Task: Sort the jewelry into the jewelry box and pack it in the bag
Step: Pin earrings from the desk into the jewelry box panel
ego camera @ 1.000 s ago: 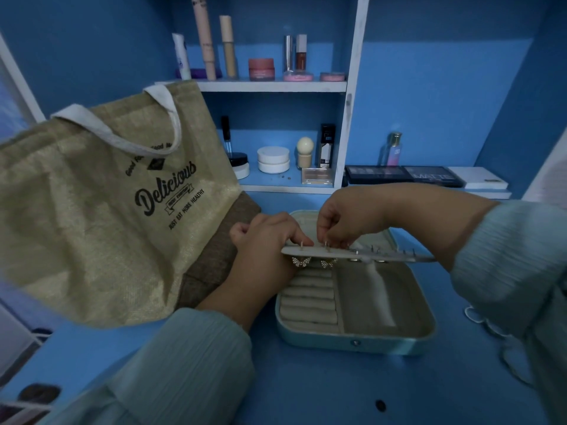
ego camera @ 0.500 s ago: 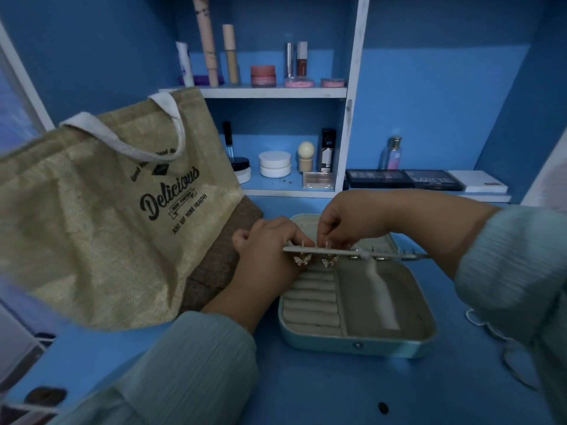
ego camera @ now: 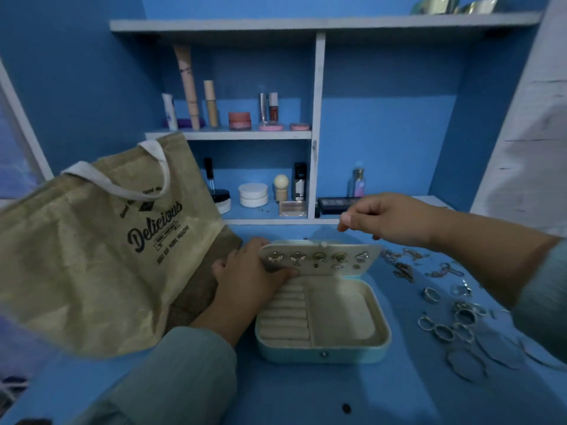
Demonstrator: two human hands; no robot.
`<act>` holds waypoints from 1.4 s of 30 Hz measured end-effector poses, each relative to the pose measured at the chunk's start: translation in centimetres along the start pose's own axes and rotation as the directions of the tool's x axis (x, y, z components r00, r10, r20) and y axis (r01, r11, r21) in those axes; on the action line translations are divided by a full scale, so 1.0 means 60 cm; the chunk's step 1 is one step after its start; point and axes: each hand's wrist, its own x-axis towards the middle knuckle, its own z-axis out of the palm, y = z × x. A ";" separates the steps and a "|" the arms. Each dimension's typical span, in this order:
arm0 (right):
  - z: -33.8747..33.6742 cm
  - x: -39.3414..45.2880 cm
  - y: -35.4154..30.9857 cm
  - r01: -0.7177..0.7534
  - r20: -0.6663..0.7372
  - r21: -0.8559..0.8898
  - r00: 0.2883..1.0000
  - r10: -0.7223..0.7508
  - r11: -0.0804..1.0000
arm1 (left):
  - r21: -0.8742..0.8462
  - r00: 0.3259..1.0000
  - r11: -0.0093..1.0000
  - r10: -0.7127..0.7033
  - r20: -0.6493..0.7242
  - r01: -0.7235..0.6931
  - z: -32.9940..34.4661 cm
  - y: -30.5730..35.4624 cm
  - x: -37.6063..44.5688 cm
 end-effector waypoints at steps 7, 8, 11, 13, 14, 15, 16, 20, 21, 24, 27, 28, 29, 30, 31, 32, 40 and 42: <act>-0.001 -0.052 0.012 0.178 -0.026 -0.075 0.983 -0.180 0.981 | -0.017 0.998 0.998 -0.060 0.018 0.060 -0.001 0.005 -0.006; 0.001 -0.056 0.013 0.189 -0.037 -0.082 0.981 -0.192 0.979 | -0.028 0.998 0.997 -0.065 0.014 0.065 -0.003 0.006 -0.006; 0.010 -0.061 0.014 0.199 -0.082 -0.090 0.975 -0.206 0.976 | -0.044 0.997 0.996 -0.071 0.036 0.072 -0.008 0.011 -0.007; 0.014 -0.062 0.016 0.191 -0.120 -0.090 0.972 -0.201 0.978 | -0.046 0.994 0.996 -0.073 0.081 0.077 -0.015 0.010 -0.008; 0.015 -0.063 0.016 0.184 -0.140 -0.076 0.971 -0.193 0.980 | -0.053 0.992 0.996 -0.070 0.103 0.076 -0.019 0.009 -0.009; 0.017 -0.063 0.017 0.178 -0.161 -0.057 0.969 -0.185 0.982 | -0.064 0.990 0.995 -0.067 0.126 0.076 -0.026 0.011 -0.013; 0.018 -0.063 0.019 0.171 -0.182 -0.040 0.967 -0.175 0.984 | -0.085 0.989 0.994 -0.062 0.138 0.074 -0.034 0.013 -0.016; 0.026 -0.061 0.019 0.129 -0.233 0.005 0.964 -0.125 0.992 | -0.111 1.000 0.994 0.007 -0.002 -0.007 -0.072 0.046 -0.042; 0.028 -0.062 0.019 0.119 -0.238 0.031 0.965 -0.108 0.992 | -0.092 0.997 0.994 0.057 -0.054 -0.062 -0.080 0.059 -0.049; 0.032 -0.070 0.025 0.071 -0.238 0.181 0.971 -0.026 0.981 | 0.006 0.966 0.970 0.243 -0.090 -0.244 -0.094 0.099 -0.059; 0.038 -0.083 0.029 0.025 -0.255 0.293 0.966 0.053 0.956 | 0.111 0.932 0.929 0.360 -0.038 -0.354 -0.090 0.129 -0.062; 0.040 -0.088 0.030 0.014 -0.264 0.313 0.962 0.072 0.950 | 0.142 0.924 0.916 0.381 -0.017 -0.375 -0.086 0.135 -0.062; 0.043 -0.093 0.030 0.006 -0.268 0.331 0.960 0.087 0.944 | 0.160 0.919 0.906 0.395 0.006 -0.391 -0.083 0.140 -0.063; 0.046 -0.097 0.030 0.000 -0.264 0.349 0.959 0.098 0.937 | 0.170 0.916 0.901 0.401 0.028 -0.400 -0.080 0.143 -0.065; 0.049 -0.101 0.031 -0.006 -0.256 0.367 0.961 0.108 0.930 | 0.181 0.914 0.896 0.403 0.051 -0.406 -0.077 0.144 -0.066; 0.052 -0.104 0.031 -0.013 -0.247 0.384 0.962 0.117 0.923 | 0.202 0.912 0.889 0.404 0.072 -0.410 -0.076 0.145 -0.067; 0.062 -0.123 0.042 -0.102 -0.179 0.537 0.956 0.231 0.837 | 0.322 0.882 0.821 0.429 0.196 -0.471 -0.073 0.143 -0.080; 0.066 -0.128 0.044 -0.115 -0.155 0.554 0.959 0.238 0.824 | 0.367 0.864 0.783 0.443 0.239 -0.502 -0.074 0.145 -0.082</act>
